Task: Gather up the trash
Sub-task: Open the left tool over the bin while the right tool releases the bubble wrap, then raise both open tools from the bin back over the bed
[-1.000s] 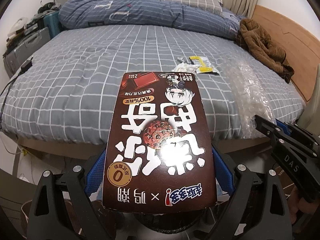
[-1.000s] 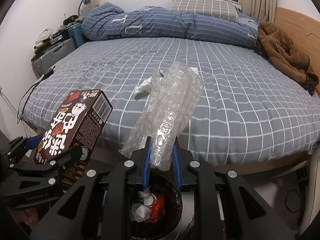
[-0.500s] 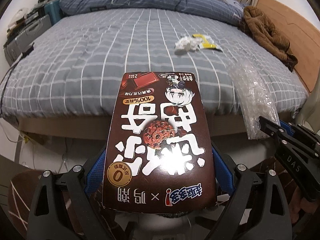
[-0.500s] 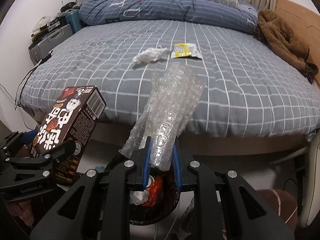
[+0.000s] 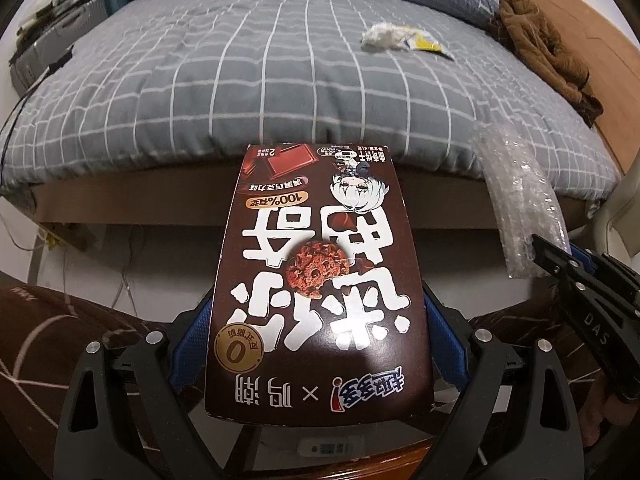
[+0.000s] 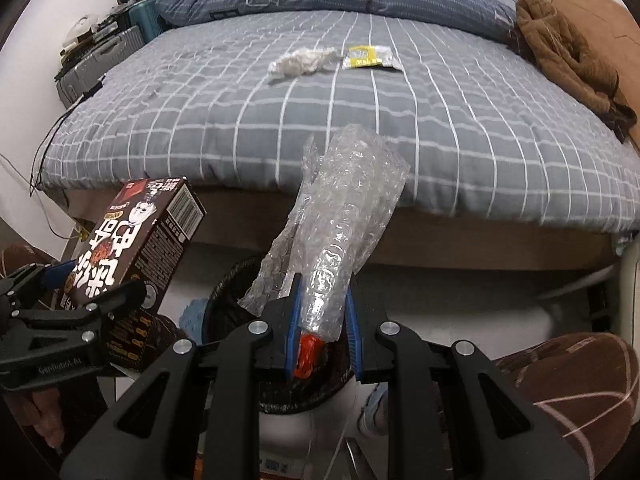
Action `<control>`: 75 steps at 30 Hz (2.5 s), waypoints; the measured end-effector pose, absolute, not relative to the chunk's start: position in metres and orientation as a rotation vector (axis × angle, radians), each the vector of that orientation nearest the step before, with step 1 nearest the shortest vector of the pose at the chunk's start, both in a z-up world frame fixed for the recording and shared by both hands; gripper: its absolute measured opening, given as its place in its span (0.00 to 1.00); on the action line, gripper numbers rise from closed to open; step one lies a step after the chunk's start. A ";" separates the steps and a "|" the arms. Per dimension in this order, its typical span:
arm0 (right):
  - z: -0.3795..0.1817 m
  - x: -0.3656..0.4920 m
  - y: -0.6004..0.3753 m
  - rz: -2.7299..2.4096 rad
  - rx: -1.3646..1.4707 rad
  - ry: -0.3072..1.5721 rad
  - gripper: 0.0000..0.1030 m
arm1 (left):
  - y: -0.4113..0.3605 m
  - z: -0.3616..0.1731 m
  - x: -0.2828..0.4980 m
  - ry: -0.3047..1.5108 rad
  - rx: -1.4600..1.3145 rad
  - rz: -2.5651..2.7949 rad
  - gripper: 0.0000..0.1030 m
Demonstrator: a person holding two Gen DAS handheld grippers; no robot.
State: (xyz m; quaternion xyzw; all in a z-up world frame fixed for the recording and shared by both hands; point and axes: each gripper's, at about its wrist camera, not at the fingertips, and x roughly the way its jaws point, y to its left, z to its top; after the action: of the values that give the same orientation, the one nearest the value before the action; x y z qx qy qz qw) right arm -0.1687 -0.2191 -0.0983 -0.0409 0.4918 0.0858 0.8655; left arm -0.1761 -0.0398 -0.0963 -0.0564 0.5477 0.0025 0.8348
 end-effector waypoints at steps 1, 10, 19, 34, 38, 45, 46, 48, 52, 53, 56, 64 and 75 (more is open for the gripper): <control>-0.102 -0.169 -0.220 0.179 -0.085 1.041 0.18 | -0.040 -0.100 -0.177 1.164 -0.113 0.006 0.86; -0.152 -0.159 -0.232 0.166 -0.100 1.159 0.18 | -0.048 -0.152 -0.165 1.258 -0.080 -0.022 0.86; -0.181 -0.145 -0.246 0.146 -0.094 1.232 0.18 | -0.069 -0.192 -0.136 1.317 -0.074 -0.078 0.86; -0.199 -0.141 -0.246 0.149 -0.079 1.272 0.19 | -0.078 -0.200 -0.136 1.290 -0.058 -0.118 0.94; -0.201 -0.141 -0.235 0.178 -0.091 1.280 0.19 | -0.055 -0.197 -0.140 1.284 -0.066 -0.086 0.94; -0.203 -0.135 -0.199 0.233 -0.138 1.294 0.19 | -0.020 -0.189 -0.149 1.269 -0.084 -0.030 0.94; -0.205 -0.134 -0.193 0.243 -0.147 1.300 0.19 | -0.016 -0.188 -0.152 1.263 -0.085 -0.021 0.94; -0.207 -0.133 -0.182 0.258 -0.167 1.304 0.19 | -0.011 -0.185 -0.152 1.253 -0.077 -0.008 0.94; -0.207 -0.133 -0.168 0.273 -0.185 1.304 0.22 | -0.001 -0.177 -0.154 1.236 -0.067 0.016 0.94; -0.208 -0.133 -0.165 0.276 -0.188 1.306 0.22 | -0.001 -0.177 -0.154 1.236 -0.070 0.019 0.94; -0.209 -0.134 -0.156 0.280 -0.202 1.311 0.23 | 0.009 -0.179 -0.156 1.239 -0.086 0.038 0.94; -0.212 -0.129 -0.154 0.259 -0.215 1.291 0.37 | 0.022 -0.182 -0.156 1.236 -0.113 0.054 0.94; -0.184 -0.126 -0.161 0.195 -0.219 1.155 0.80 | 0.025 -0.156 -0.151 1.166 -0.117 0.052 0.94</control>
State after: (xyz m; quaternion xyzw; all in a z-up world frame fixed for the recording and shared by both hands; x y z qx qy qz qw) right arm -0.1263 -0.1605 -0.1839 -0.1030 0.5440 0.0920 0.8276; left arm -0.1514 0.0246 -0.1564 -0.0551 0.5503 0.0246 0.8328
